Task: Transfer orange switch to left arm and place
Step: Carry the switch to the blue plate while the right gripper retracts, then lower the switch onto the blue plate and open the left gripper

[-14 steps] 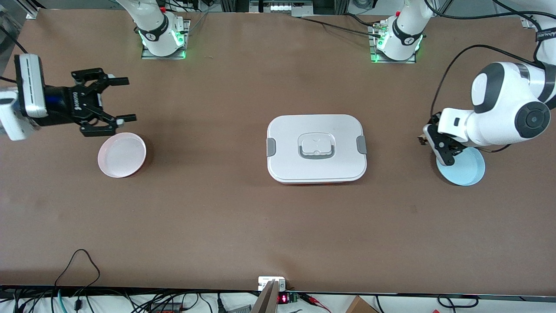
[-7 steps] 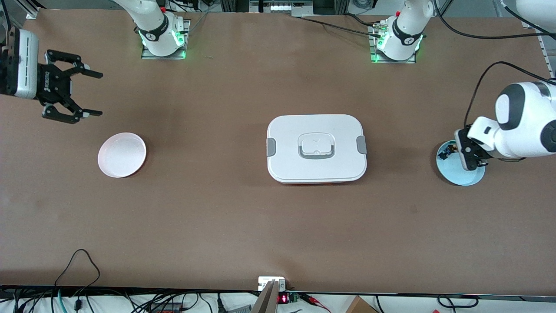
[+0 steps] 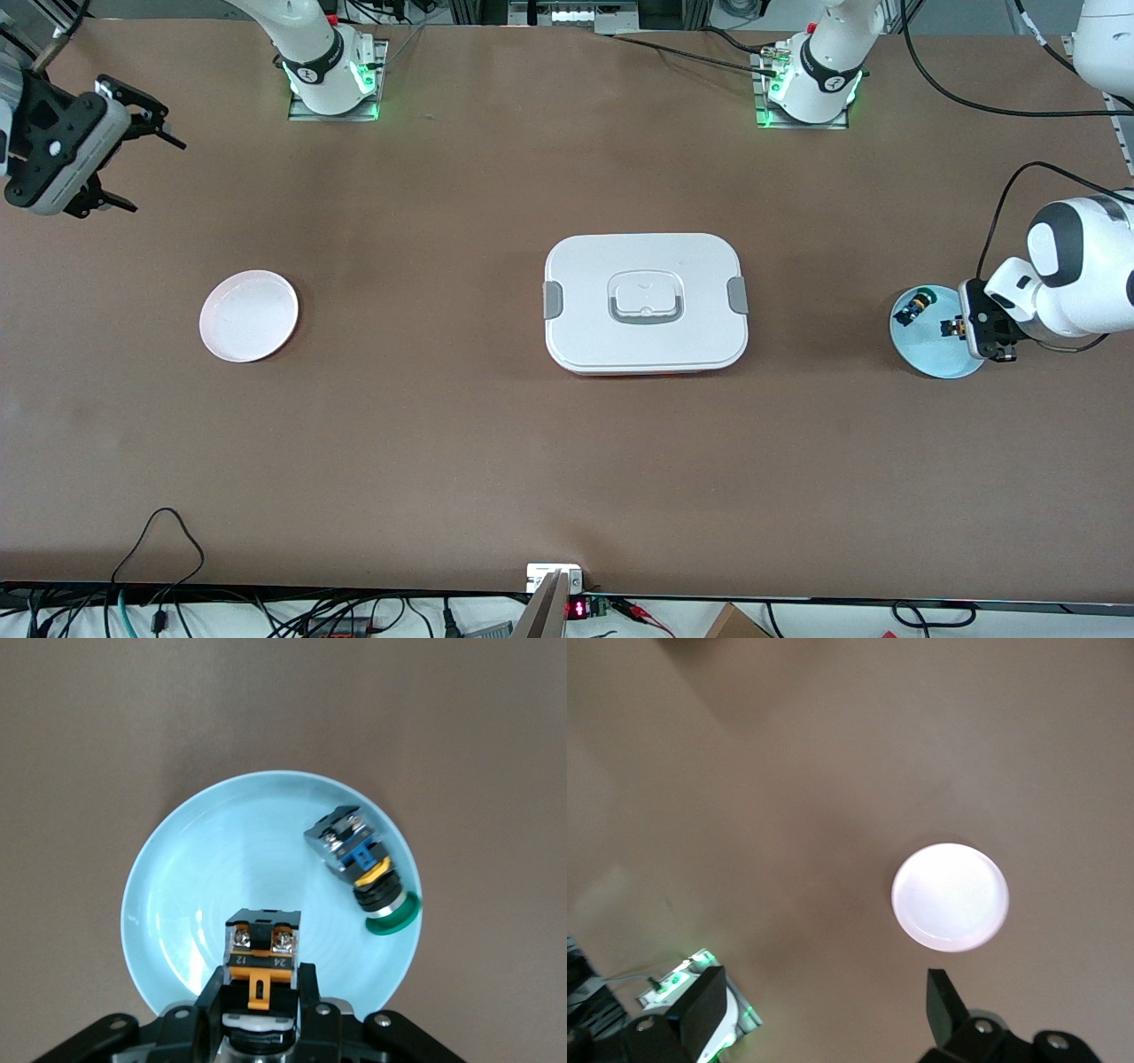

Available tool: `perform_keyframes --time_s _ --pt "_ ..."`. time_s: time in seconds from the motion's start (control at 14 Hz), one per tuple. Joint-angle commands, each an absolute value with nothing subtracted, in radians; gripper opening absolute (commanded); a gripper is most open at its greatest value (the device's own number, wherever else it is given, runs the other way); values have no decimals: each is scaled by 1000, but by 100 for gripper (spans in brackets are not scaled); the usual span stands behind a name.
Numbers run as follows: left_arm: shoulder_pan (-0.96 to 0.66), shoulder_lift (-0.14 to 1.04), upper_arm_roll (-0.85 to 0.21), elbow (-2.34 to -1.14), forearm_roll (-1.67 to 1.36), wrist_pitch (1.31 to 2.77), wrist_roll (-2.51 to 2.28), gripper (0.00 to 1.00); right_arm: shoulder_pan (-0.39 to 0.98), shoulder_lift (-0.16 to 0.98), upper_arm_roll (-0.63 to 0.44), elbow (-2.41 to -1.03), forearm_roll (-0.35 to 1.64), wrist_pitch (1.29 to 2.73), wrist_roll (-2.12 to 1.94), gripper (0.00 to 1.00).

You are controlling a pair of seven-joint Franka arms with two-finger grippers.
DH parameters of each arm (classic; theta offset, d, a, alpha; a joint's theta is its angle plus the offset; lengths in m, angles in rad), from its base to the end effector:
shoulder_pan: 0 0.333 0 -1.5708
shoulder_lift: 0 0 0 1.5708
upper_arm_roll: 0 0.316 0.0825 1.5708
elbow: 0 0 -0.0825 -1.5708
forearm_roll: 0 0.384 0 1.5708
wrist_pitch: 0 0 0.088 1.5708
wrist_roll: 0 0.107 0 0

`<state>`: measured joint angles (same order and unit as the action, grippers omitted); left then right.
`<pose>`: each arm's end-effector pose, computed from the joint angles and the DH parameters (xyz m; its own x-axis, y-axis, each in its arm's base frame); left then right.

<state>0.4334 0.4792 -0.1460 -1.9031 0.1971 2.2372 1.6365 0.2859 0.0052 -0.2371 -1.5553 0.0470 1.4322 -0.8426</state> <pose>0.5875 0.1835 0.2379 0.0959 -0.9936 -0.0600 -0.9841 -0.1037 0.1443 0.5399 0.0323 0.6178 0.6223 0.7811 -0.0508 0.7719 -0.6232 -0.1257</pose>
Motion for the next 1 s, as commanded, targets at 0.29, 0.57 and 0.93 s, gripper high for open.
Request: perform_keyframes --time_s 0.29,0.57,0.93 --pt "465 541 -158 -1893 225 2332 1663 19 256 5 -235 -1661 -80 1782 -772 100" --pt "466 564 -158 -1893 227 2342 1663 20 221 8 -198 -1663 5 1738 -708 100" --pt "465 557 -161 -1884 225 2319 1687 100 178 3 -81 -1654 -6 1617 -246 100"
